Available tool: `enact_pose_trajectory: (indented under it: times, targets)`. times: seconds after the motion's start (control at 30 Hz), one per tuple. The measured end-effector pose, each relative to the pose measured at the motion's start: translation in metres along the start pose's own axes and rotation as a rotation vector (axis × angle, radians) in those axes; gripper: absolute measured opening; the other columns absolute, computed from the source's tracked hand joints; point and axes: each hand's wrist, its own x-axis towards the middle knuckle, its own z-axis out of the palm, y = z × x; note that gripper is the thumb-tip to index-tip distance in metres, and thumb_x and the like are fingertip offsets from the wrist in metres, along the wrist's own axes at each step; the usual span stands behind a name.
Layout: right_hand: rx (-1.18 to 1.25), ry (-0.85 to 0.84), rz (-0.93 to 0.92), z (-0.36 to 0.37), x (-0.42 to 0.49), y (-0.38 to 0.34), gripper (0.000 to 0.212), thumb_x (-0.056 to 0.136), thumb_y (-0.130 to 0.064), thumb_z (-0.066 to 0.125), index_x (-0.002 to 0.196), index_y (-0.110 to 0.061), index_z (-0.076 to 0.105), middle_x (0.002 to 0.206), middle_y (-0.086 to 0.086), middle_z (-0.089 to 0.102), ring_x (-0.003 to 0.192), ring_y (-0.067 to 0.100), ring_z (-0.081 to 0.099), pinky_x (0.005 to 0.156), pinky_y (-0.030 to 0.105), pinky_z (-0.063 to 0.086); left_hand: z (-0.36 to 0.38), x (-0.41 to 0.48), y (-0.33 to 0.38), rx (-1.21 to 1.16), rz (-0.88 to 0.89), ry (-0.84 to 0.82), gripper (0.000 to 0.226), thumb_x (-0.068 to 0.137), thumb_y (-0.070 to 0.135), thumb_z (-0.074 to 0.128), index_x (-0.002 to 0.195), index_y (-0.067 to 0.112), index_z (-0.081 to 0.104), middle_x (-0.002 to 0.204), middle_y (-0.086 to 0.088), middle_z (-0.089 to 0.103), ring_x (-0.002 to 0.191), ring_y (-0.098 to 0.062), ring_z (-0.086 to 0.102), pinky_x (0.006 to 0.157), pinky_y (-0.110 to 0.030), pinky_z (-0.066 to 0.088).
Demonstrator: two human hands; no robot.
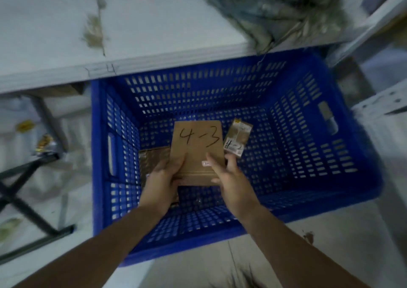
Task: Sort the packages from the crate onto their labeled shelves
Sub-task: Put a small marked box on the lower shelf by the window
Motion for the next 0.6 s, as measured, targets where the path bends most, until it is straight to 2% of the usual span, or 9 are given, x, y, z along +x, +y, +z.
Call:
enact_pose_trajectory:
  times: [0.03, 0.1, 0.17, 0.23, 0.3, 0.4, 0.47, 0.53, 0.6]
  targets:
    - [-0.006, 0.041, -0.026, -0.012, -0.016, -0.012, 0.055, 0.099, -0.006, 0.041, 0.146, -0.032, 0.030, 0.131, -0.023, 0.026, 0.110, 0.002, 0.052, 0.096, 0.029, 0.049, -0.016, -0.010, 0.017, -0.012, 0.045, 0.034, 0.055, 0.088, 0.000, 0.059, 0.136, 0.023, 0.046, 0.137, -0.001, 0.044, 0.119, -0.017, 0.045, 0.096, -0.008, 0.036]
    - [0.050, 0.188, -0.092, -0.045, -0.042, -0.038, 0.064, 0.096, 0.005, 0.043, 0.145, -0.034, 0.030, 0.138, -0.018, 0.026, 0.112, -0.001, 0.048, 0.097, 0.030, 0.049, -0.053, -0.028, 0.056, -0.056, 0.120, 0.064, 0.059, 0.085, -0.004, 0.061, 0.134, 0.027, 0.046, 0.141, 0.004, 0.040, 0.120, -0.011, 0.045, 0.097, -0.004, 0.035]
    - [0.223, 0.287, -0.120, -0.091, -0.070, -0.078, 0.061, 0.095, 0.003, 0.049, 0.142, -0.034, 0.036, 0.141, -0.005, 0.033, 0.118, 0.003, 0.049, 0.099, 0.030, 0.048, -0.101, -0.045, 0.105, -0.071, 0.202, 0.133, 0.060, 0.086, 0.004, 0.063, 0.132, 0.037, 0.045, 0.145, 0.006, 0.038, 0.123, -0.011, 0.047, 0.104, -0.023, 0.040]
    - [0.161, 0.391, -0.243, -0.141, -0.101, -0.125, 0.062, 0.093, 0.007, 0.051, 0.140, -0.031, 0.039, 0.138, -0.003, 0.033, 0.120, -0.007, 0.043, 0.102, 0.012, 0.040, -0.155, -0.066, 0.158, -0.036, 0.291, 0.195, 0.060, 0.087, 0.009, 0.064, 0.131, 0.043, 0.044, 0.146, 0.008, 0.037, 0.123, -0.007, 0.046, 0.105, -0.027, 0.041]
    - [0.122, 0.486, -0.336, -0.192, -0.134, -0.170, 0.062, 0.090, 0.010, 0.053, 0.139, -0.026, 0.043, 0.138, 0.003, 0.034, 0.121, -0.019, 0.035, 0.100, 0.004, 0.034, -0.209, -0.090, 0.212, 0.035, 0.408, 0.293, 0.064, 0.086, 0.008, 0.063, 0.135, 0.042, 0.039, 0.147, 0.002, 0.037, 0.120, -0.006, 0.048, 0.102, -0.017, 0.039]
    - [0.060, 0.657, -0.495, -0.273, -0.186, -0.243, 0.055, 0.087, 0.009, 0.060, 0.134, -0.017, 0.053, 0.142, 0.012, 0.040, 0.128, -0.007, 0.038, 0.099, 0.013, 0.042, -0.294, -0.131, 0.303, 0.098, 0.526, 0.398, 0.058, 0.090, 0.018, 0.060, 0.138, 0.041, 0.036, 0.148, -0.003, 0.038, 0.121, -0.008, 0.049, 0.102, -0.015, 0.037]
    - [-0.018, 0.787, -0.585, -0.327, -0.222, -0.288, 0.051, 0.083, 0.007, 0.064, 0.130, -0.011, 0.057, 0.141, 0.017, 0.045, 0.128, -0.013, 0.036, 0.099, 0.010, 0.040, -0.346, -0.157, 0.364, 0.102, 0.625, 0.484, 0.048, 0.089, 0.026, 0.053, 0.135, 0.036, 0.043, 0.145, -0.005, 0.041, 0.116, -0.011, 0.054, 0.101, -0.020, 0.040]
    - [-0.076, 0.894, -0.659, -0.378, -0.262, -0.332, 0.053, 0.080, 0.004, 0.068, 0.130, -0.012, 0.055, 0.141, 0.015, 0.045, 0.127, -0.016, 0.034, 0.102, 0.015, 0.040, -0.395, -0.184, 0.424, 0.122, 0.717, 0.552, 0.044, 0.089, 0.033, 0.050, 0.132, 0.030, 0.047, 0.142, -0.006, 0.045, 0.105, -0.015, 0.062, 0.097, -0.026, 0.044]
    - [-0.177, 0.997, -0.714, -0.424, -0.307, -0.374, 0.055, 0.079, -0.003, 0.071, 0.131, -0.016, 0.055, 0.141, 0.012, 0.047, 0.127, -0.004, 0.040, 0.104, 0.024, 0.038, -0.442, -0.213, 0.476, 0.146, 0.843, 0.609, 0.043, 0.089, 0.035, 0.049, 0.131, 0.026, 0.048, 0.141, -0.008, 0.046, 0.105, -0.015, 0.061, 0.097, -0.025, 0.044]
